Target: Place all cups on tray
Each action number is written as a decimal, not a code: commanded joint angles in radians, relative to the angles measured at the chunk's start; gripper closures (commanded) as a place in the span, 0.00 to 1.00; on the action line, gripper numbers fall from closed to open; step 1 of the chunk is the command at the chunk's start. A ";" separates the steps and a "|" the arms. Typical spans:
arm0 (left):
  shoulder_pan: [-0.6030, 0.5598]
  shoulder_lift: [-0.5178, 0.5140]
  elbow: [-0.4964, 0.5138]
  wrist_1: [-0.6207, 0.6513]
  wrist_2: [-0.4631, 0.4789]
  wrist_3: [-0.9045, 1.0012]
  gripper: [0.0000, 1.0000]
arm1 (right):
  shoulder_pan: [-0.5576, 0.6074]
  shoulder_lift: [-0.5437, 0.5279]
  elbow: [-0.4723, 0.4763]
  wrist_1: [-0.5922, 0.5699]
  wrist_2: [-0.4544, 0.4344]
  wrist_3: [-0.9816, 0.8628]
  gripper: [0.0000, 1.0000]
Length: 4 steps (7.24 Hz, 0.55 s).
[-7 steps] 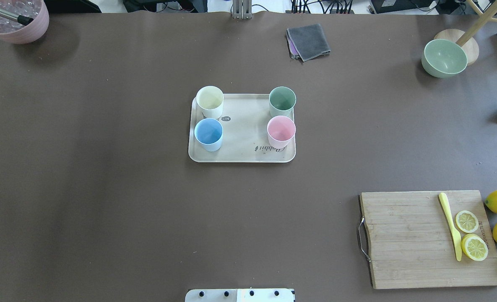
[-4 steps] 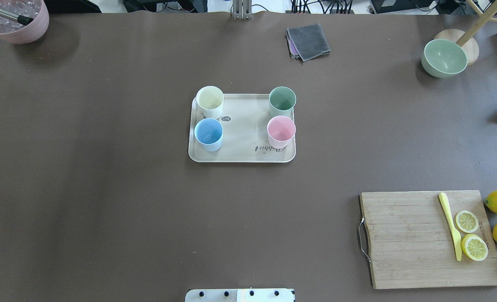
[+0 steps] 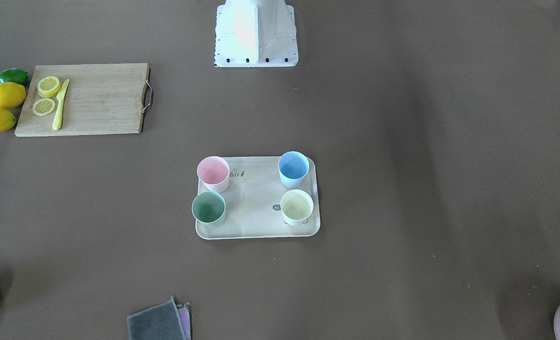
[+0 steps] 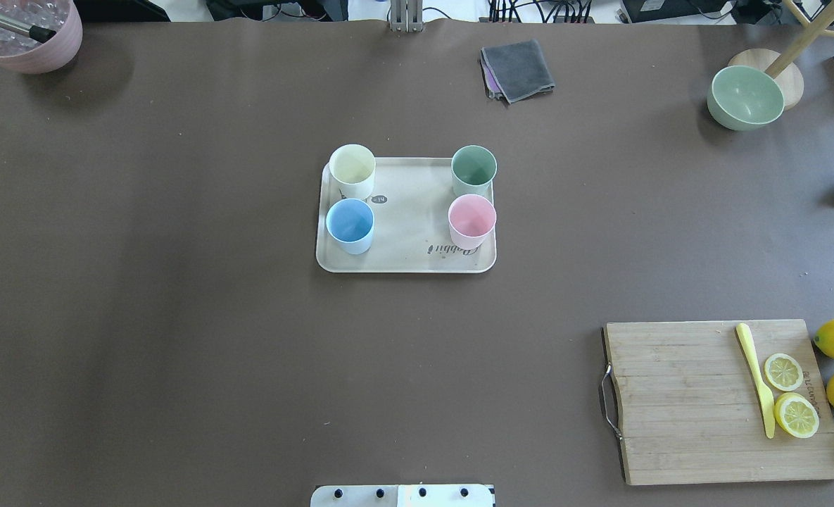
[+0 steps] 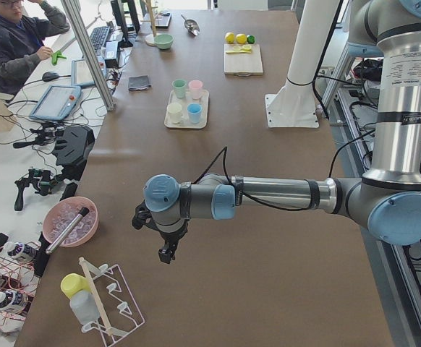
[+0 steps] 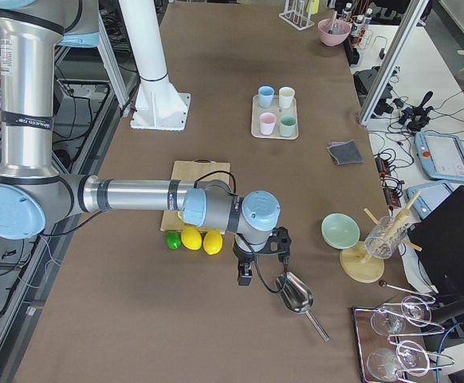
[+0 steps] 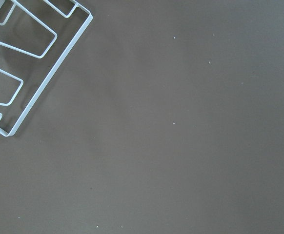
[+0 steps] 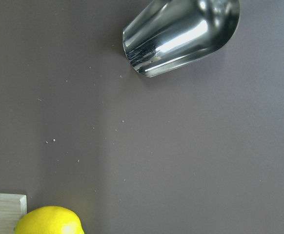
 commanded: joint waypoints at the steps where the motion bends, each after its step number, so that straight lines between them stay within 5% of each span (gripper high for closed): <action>1: 0.001 0.000 0.000 0.001 0.000 0.000 0.02 | -0.003 0.000 0.000 0.000 0.000 0.000 0.00; 4: 0.000 -0.003 -0.002 0.001 0.008 0.000 0.02 | -0.004 0.000 0.002 0.000 0.000 0.000 0.00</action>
